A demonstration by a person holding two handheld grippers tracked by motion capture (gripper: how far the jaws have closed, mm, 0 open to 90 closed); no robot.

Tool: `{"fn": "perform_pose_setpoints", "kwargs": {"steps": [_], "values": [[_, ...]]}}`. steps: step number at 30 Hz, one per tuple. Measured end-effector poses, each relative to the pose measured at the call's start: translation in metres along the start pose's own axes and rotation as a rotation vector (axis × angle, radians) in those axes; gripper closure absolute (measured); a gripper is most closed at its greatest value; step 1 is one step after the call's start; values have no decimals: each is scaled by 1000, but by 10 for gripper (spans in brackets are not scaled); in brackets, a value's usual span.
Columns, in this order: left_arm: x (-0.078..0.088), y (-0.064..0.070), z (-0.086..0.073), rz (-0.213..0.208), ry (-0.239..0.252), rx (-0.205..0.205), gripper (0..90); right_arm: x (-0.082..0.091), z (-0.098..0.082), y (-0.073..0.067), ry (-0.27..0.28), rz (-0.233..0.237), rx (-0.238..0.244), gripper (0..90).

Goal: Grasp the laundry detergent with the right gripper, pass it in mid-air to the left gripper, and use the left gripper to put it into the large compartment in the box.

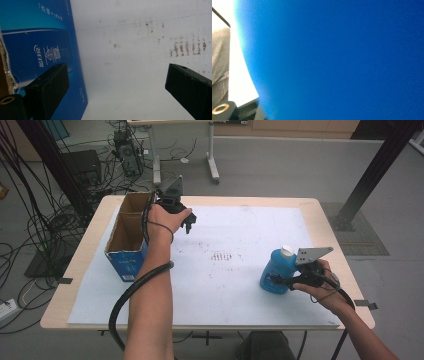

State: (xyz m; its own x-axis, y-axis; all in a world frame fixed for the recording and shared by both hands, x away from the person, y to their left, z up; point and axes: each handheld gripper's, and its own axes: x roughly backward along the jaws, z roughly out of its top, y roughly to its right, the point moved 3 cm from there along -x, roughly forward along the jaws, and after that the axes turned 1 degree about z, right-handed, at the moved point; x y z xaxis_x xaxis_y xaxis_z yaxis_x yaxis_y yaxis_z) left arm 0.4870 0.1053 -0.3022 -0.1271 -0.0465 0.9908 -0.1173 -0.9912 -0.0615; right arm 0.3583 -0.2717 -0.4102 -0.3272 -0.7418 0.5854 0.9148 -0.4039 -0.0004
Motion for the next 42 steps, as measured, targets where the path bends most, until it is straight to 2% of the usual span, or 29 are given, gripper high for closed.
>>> {"fn": "perform_pose_setpoints", "kwargs": {"steps": [42], "values": [[9,1,1,11,9,-7,59,0,0,0,-3,-4,-2,443]]}}
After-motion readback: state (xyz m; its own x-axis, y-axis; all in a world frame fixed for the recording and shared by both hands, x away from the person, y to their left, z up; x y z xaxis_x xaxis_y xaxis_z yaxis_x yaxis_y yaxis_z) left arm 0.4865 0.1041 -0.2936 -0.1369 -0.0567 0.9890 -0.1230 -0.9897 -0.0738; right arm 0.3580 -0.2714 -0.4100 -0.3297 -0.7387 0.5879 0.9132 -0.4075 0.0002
